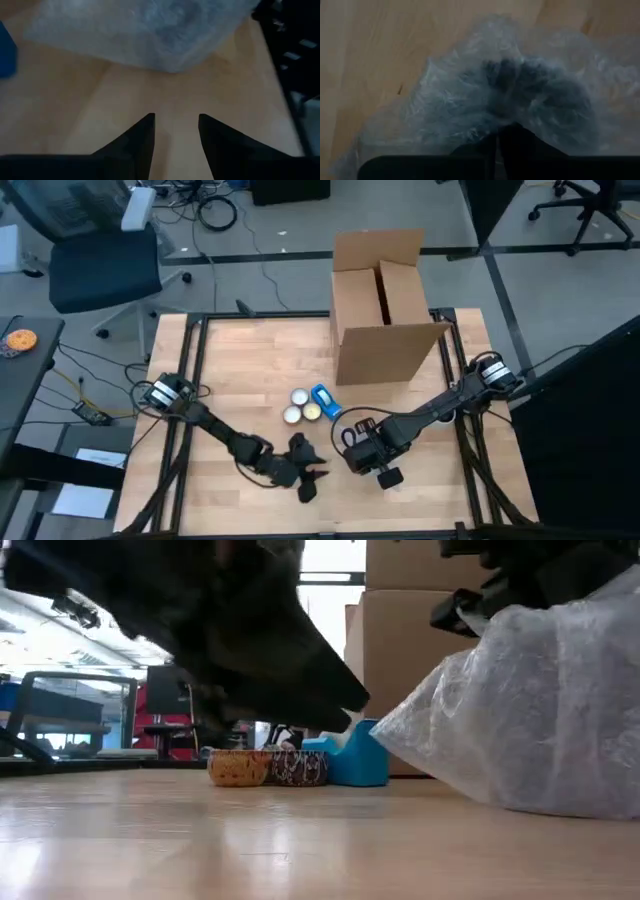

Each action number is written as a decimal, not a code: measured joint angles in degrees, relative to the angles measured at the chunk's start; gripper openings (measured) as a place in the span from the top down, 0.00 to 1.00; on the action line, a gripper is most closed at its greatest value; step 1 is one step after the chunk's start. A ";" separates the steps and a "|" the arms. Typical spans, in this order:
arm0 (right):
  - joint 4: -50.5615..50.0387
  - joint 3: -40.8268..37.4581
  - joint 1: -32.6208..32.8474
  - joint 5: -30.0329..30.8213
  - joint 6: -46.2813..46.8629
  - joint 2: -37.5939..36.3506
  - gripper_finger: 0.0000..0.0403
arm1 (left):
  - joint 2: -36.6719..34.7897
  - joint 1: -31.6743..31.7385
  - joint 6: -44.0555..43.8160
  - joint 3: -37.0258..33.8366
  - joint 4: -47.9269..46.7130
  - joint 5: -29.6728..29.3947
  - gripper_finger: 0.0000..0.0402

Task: Wrap mug
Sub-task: Wrap the purple mug with the transparent bubble wrap

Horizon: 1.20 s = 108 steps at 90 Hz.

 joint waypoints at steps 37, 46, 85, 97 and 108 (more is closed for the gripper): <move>1.37 3.60 -0.70 1.98 -9.36 6.12 1.00 | -0.02 5.57 11.50 0.02 -14.32 6.80 0.66; -4.07 7.98 -0.45 3.23 -7.26 4.94 1.00 | -0.13 6.78 13.08 0.11 -15.90 7.08 0.66; -20.52 18.66 0.99 13.10 6.99 3.99 1.00 | -0.07 9.33 17.50 0.12 -14.39 6.42 0.66; -11.34 12.53 0.98 11.31 7.06 4.23 1.00 | -0.04 9.31 17.41 0.11 -14.31 6.40 0.66; 0.20 5.48 1.54 8.17 7.11 4.23 1.00 | -0.02 9.31 17.24 0.11 -13.94 6.40 0.66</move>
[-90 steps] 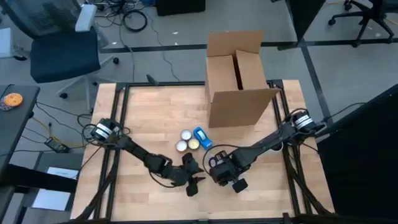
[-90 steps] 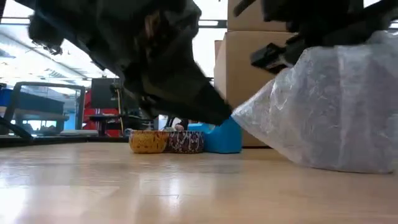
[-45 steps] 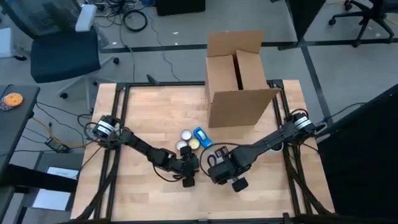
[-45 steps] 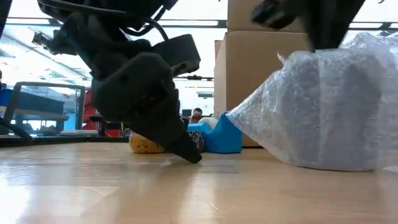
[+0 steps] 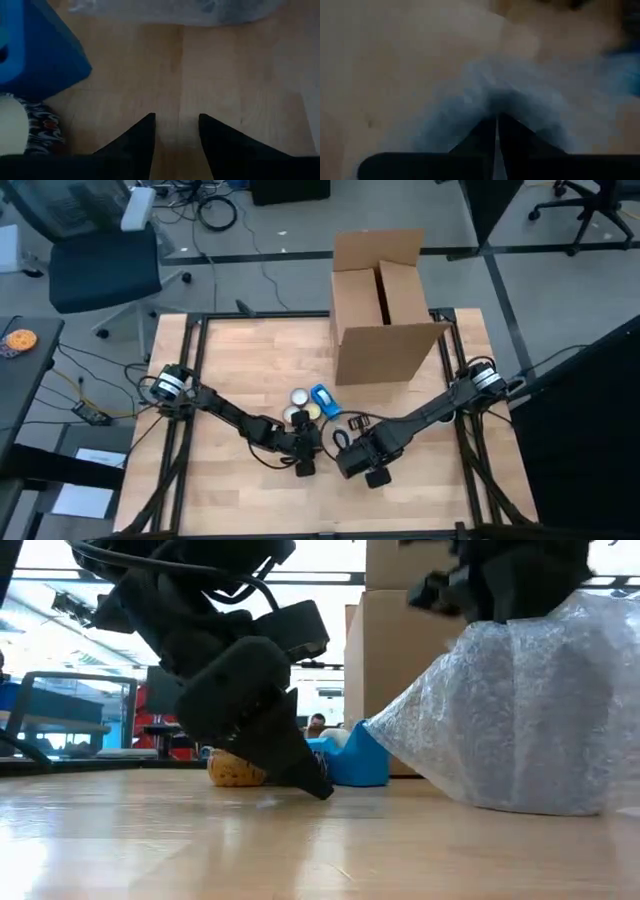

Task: Wrap mug
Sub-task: Wrap the purple mug with the transparent bubble wrap

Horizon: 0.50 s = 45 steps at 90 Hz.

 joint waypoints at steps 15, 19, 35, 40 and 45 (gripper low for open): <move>9.37 -7.08 1.10 -1.02 -0.03 -0.52 1.00 | 0.02 0.00 0.07 -0.04 3.02 0.00 0.66; 9.33 -7.31 1.44 -1.12 -0.05 -0.50 1.00 | 0.02 0.00 0.11 -0.04 4.13 0.00 0.66; 6.16 -2.06 3.85 -0.45 -4.54 0.09 1.00 | 0.02 -0.25 1.83 -0.04 9.41 0.02 0.66; 6.23 0.46 4.63 -0.23 -6.44 0.15 1.00 | 0.02 -0.52 2.90 -0.04 11.16 0.18 0.66; 6.20 2.74 5.18 0.39 -7.53 0.03 1.00 | 0.02 -0.89 3.85 -0.04 12.83 1.33 0.66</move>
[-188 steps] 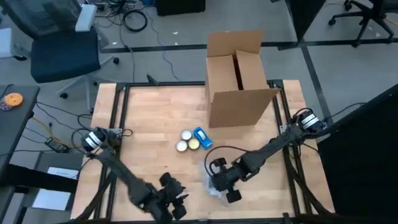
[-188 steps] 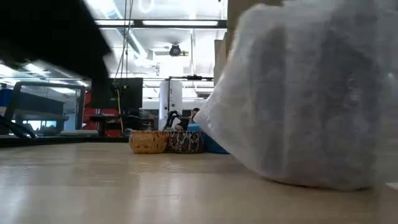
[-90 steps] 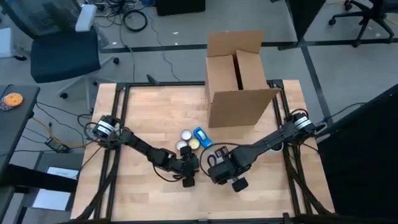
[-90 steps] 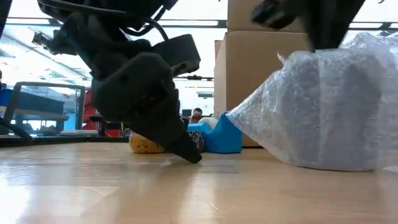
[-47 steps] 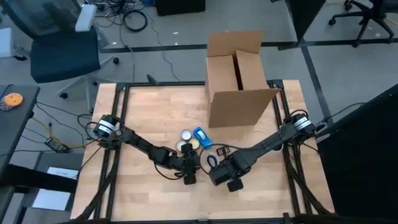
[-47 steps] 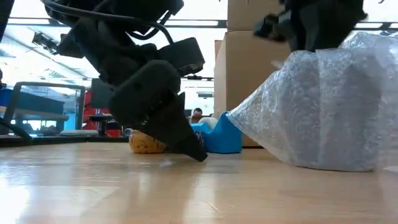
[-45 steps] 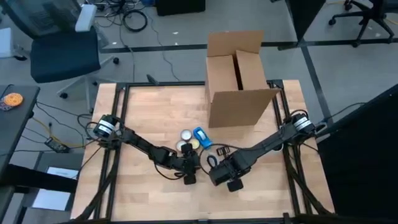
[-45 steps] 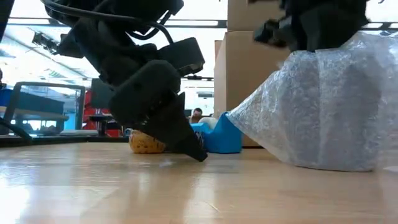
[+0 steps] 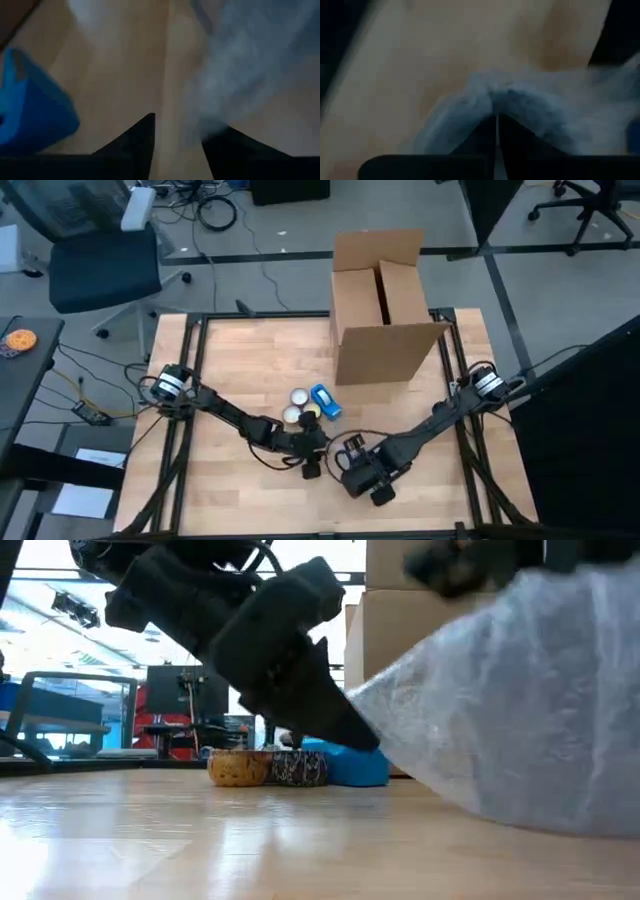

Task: Wrap mug
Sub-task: Wrap the purple mug with the transparent bubble wrap

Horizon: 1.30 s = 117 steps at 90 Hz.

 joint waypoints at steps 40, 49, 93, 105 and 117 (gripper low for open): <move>-8.67 6.71 1.40 3.91 11.15 -0.16 1.00 | 0.00 -4.25 2.64 0.00 9.62 8.77 0.66; -4.62 4.83 2.02 1.85 12.66 -0.14 1.00 | 0.00 -4.39 2.54 0.00 10.20 8.79 0.66; 18.51 -14.05 1.30 1.09 19.70 -0.60 1.00 | 0.00 -5.08 2.01 0.02 10.69 8.72 0.66; 13.88 -10.81 1.19 -0.08 20.29 -0.79 1.00 | 0.00 -5.12 1.97 0.04 9.33 8.76 0.66; 7.21 -4.32 1.74 0.11 20.09 -2.01 1.00 | -0.15 -5.12 1.99 0.04 5.55 10.21 0.66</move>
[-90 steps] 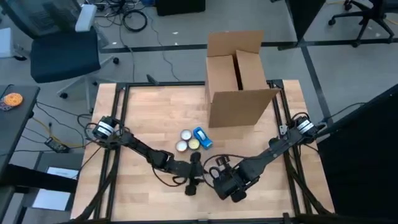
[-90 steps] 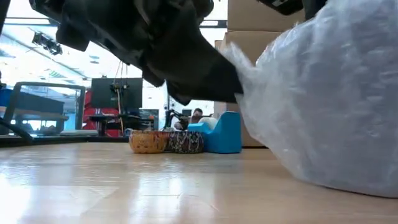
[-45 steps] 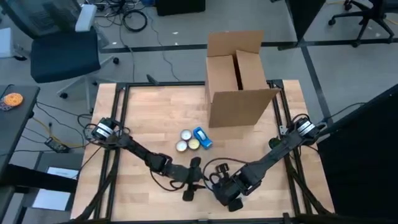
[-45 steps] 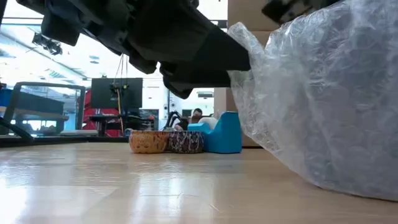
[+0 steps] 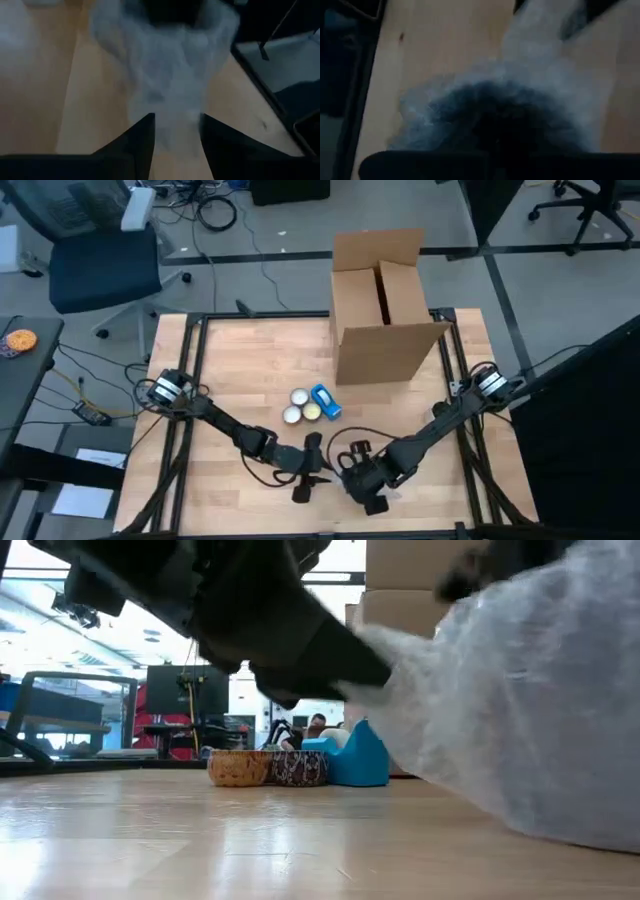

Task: Wrap mug
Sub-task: Wrap the purple mug with the transparent bubble wrap

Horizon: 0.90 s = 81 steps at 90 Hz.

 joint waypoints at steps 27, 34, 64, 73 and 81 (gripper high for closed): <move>-3.28 4.77 2.50 8.12 0.60 -0.70 1.00 | -8.79 -0.04 0.24 0.09 -11.32 -0.70 0.66; -2.90 3.52 2.61 10.26 1.48 0.08 1.00 | -11.23 -0.39 0.24 0.07 -13.91 -1.52 0.66; 2.80 -1.64 1.77 5.62 2.19 6.03 1.00 | -15.34 -2.14 0.37 0.05 -20.34 -4.60 0.66; 0.92 -1.46 1.44 3.05 2.61 6.83 1.00 | -15.37 -2.23 0.37 0.00 -20.98 -5.39 0.66; -2.04 -0.68 1.00 1.27 3.21 6.15 1.00 | -15.37 -2.22 0.20 0.00 -21.00 -5.54 0.66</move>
